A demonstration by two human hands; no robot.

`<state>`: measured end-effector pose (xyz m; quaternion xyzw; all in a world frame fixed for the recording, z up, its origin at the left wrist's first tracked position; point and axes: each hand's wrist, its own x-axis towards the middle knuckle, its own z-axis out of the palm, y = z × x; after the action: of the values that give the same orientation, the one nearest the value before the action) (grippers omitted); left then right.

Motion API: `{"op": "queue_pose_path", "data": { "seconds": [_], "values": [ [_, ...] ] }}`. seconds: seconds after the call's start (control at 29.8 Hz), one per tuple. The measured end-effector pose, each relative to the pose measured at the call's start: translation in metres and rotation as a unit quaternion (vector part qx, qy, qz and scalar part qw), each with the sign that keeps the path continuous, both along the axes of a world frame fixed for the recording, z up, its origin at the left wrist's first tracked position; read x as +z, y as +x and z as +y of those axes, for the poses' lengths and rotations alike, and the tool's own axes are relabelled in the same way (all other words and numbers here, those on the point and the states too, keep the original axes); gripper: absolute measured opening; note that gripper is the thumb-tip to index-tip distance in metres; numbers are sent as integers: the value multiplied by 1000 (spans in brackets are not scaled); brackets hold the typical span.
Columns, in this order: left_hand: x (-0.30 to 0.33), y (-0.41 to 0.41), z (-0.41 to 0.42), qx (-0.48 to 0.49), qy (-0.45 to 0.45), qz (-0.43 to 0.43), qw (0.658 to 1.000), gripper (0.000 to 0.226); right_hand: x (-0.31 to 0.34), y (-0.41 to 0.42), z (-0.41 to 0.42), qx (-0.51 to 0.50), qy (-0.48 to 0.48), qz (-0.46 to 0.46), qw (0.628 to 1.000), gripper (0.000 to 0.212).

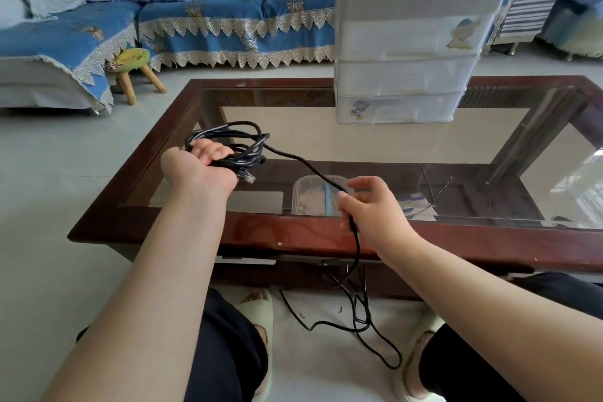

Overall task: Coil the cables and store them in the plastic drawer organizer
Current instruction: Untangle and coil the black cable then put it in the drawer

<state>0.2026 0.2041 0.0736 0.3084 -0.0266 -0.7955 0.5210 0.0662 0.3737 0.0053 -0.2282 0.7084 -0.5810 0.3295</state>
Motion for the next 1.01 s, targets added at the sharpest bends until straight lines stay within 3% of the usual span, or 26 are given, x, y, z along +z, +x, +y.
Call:
{"op": "queue_pose_path", "data": {
  "seconds": [0.07, 0.13, 0.2, 0.27, 0.37, 0.54, 0.7, 0.8, 0.94, 1.01],
  "values": [
    [-1, -2, 3, -6, -23, -24, 999, 43, -3, -2, -1, -3, 71, 217, 974, 11],
    [-2, -6, 9, -29, -73, -52, 996, 40, -2, -1, 0, 51, 160, 398, 902, 14],
    [-2, -12, 17, -67, -134, -88, 985, 42, 2, 6, 1, 103, 223, 505, 827, 12],
    [-3, -18, 25, -103, -188, -135, 967, 46, 7, 19, 3, 141, 240, 551, 787, 16],
    [-6, -27, 40, -136, -260, -215, 932, 51, 14, 36, 10, 181, 218, 572, 770, 22],
    [-18, -33, 56, -219, -412, -330, 820, 52, 23, 39, 15, 174, 166, 651, 720, 36],
    [-23, -34, 70, -281, -459, -445, 716, 51, 27, 28, 10, 172, 100, 661, 724, 29],
    [-26, -36, 80, -314, -430, -484, 695, 40, 42, 25, 12, 205, 62, 610, 763, 27],
    [-29, -38, 78, -357, -422, -518, 653, 42, 55, 19, 16, 285, 71, 361, 885, 25],
    [-25, -38, 74, -343, -439, -533, 636, 43, 58, 15, 20, 332, 44, 211, 918, 23]
  ]
}}
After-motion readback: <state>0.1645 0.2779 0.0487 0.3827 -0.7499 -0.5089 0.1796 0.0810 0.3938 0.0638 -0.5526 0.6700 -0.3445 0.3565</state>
